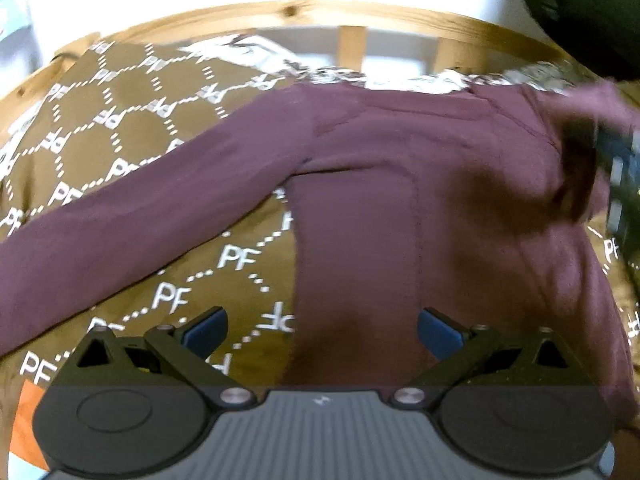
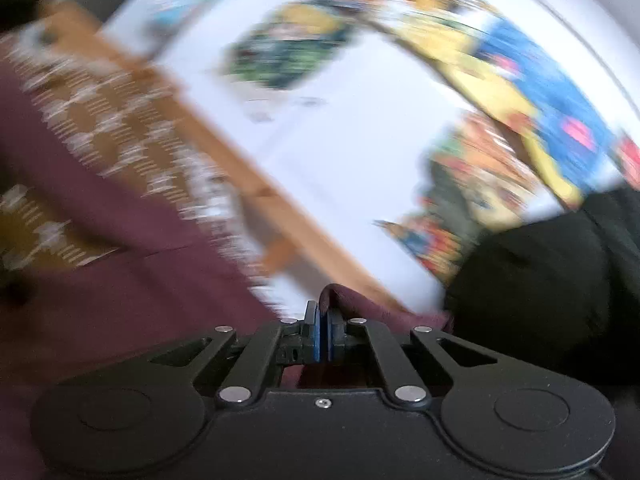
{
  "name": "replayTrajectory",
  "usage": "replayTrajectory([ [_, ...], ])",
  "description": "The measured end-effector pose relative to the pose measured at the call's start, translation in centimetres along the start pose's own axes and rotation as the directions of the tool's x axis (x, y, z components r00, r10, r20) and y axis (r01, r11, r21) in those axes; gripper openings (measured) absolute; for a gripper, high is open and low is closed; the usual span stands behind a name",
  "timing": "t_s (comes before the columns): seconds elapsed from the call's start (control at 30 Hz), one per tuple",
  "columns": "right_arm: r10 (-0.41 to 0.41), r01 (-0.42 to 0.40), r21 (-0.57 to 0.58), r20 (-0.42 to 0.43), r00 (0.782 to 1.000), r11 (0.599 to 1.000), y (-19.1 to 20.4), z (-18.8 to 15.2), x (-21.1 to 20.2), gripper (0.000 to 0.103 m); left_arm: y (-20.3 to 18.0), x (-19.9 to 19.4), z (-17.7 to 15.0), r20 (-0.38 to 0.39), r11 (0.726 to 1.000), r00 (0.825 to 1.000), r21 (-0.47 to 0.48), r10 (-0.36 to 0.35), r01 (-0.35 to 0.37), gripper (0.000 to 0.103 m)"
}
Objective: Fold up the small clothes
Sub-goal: 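Carry the held sleeve with the right gripper across the shirt back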
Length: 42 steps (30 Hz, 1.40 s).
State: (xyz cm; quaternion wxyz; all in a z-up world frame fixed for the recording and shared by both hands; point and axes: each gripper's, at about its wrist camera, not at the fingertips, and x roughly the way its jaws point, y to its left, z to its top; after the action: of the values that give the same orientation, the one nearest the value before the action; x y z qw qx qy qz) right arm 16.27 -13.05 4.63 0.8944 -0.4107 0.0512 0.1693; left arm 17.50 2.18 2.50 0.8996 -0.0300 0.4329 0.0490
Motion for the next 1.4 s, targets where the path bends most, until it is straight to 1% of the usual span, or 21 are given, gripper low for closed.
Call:
replayTrajectory([
  [0.07,0.079,-0.08,-0.058,-0.019,0.997,0.995,2.2,0.1,0.1,0.002,0.8,0.1,0.1,-0.002,1.0,1.0,-0.022,0.012,-0.012,0.103],
  [0.17,0.184,-0.188,-0.077,-0.057,0.981,0.979,4.9,0.0,-1.3,0.002,1.9,0.0,0.0,0.001,0.999,1.0,-0.046,0.019,-0.019,0.103],
  [0.23,0.237,-0.244,-0.106,-0.073,0.969,0.964,6.4,-0.4,-1.5,0.002,2.2,-0.1,-0.1,0.003,0.998,1.0,-0.05,0.024,-0.024,0.103],
  [0.4,0.317,-0.335,-0.228,-0.11,0.942,0.914,9.2,-1.0,-2.6,0.002,2.4,-0.1,-0.1,0.005,0.998,0.999,-0.054,0.033,-0.033,0.103],
  [0.5,0.329,-0.345,-0.334,-0.107,0.938,0.877,10.6,-1.4,-3.3,0.003,2.4,0.0,0.0,0.012,0.998,1.0,-0.058,0.026,-0.025,0.103],
  [0.57,0.339,-0.354,-0.402,-0.111,0.934,0.844,11.3,-1.6,-3.6,0.013,2.3,0.0,0.0,0.014,0.998,1.0,-0.059,0.023,-0.022,0.103],
  [0.6,0.344,-0.356,-0.422,-0.108,0.933,0.833,11.6,-1.7,-3.9,0.025,2.2,0.0,0.1,0.015,0.998,1.0,-0.058,0.021,-0.02,0.103],
  [0.63,0.356,-0.366,-0.428,-0.107,0.928,0.826,11.7,-1.8,-4.1,0.034,2.2,0.0,0.1,0.015,0.998,1.0,-0.055,0.02,-0.02,0.103],
  [0.67,0.366,-0.374,-0.431,-0.105,0.925,0.821,11.8,-1.8,-4.3,0.035,2.1,0.0,0.1,0.016,0.998,1.0,-0.052,0.02,-0.019,0.103],
  [0.77,0.369,-0.366,-0.456,-0.085,0.925,0.811,12.1,-1.7,-5.1,0.04,2.1,0.0,0.2,0.024,0.999,0.999,-0.045,0.025,-0.024,0.103],
  [0.83,0.379,-0.368,-0.46,-0.071,0.923,0.808,12.1,-1.6,-5.5,0.046,2.1,0.0,0.2,0.025,0.999,0.999,-0.044,0.03,-0.029,0.103],
  [0.97,0.414,-0.406,-0.403,-0.072,0.907,0.82,11.4,-1.3,-5.9,0.052,2.5,-0.2,0.4,0.035,0.998,0.999,-0.058,0.019,-0.017,0.103],
  [1.0,0.423,-0.418,-0.373,-0.072,0.903,0.828,11.0,-1.2,-6.0,0.056,2.6,-0.2,0.4,0.04,0.998,0.999,-0.065,0.01,-0.007,0.103],
  [1.03,0.429,-0.427,-0.334,-0.073,0.9,0.84,10.2,-1.2,-6.0,0.065,2.7,-0.2,0.4,0.045,0.998,0.999,-0.07,0.0,0.003,0.103],
  [1.07,0.433,-0.436,-0.28,-0.076,0.898,0.855,9.4,-1.1,-5.9,0.069,2.7,-0.2,0.4,0.051,0.997,0.999,-0.071,-0.009,0.012,0.103],
  [1.1,0.434,-0.441,-0.217,-0.083,0.897,0.871,8.4,-1.1,-5.6,0.076,2.7,-0.1,0.3,0.058,0.998,0.998,-0.067,-0.016,0.02,0.103],
  [1.13,0.431,-0.441,-0.146,-0.093,0.897,0.886,7.2,-1.2,-5.3,0.081,2.5,0.1,0.2,0.062,0.998,0.998,-0.062,-0.019,0.023,0.103],
  [1.17,0.426,-0.434,-0.082,-0.104,0.899,0.897,6.0,-1.4,-5.0,0.083,2.2,0.4,0.1,0.063,0.998,0.998,-0.055,-0.023,0.026,0.103],
  [1.27,0.374,-0.366,0.076,-0.14,0.917,0.927,2.1,-2.5,-3.6,0.088,1.0,1.5,-0.3,0.049,0.999,0.998,-0.032,-0.034,0.035,0.102],
  [1.33,0.314,-0.293,0.139,-0.161,0.936,0.946,-0.4,-3.5,-2.2,0.095,0.0,2.4,-0.8,0.031,0.999,0.999,-0.013,-0.029,0.029,0.103],
  [1.4,0.238,-0.206,0.176,-0.185,0.953,0.962,-2.6,-4.5,-0.8,0.097,-1.0,3.2,-1.2,0.015,0.999,1.0,0.019,-0.026,0.026,0.102],
])
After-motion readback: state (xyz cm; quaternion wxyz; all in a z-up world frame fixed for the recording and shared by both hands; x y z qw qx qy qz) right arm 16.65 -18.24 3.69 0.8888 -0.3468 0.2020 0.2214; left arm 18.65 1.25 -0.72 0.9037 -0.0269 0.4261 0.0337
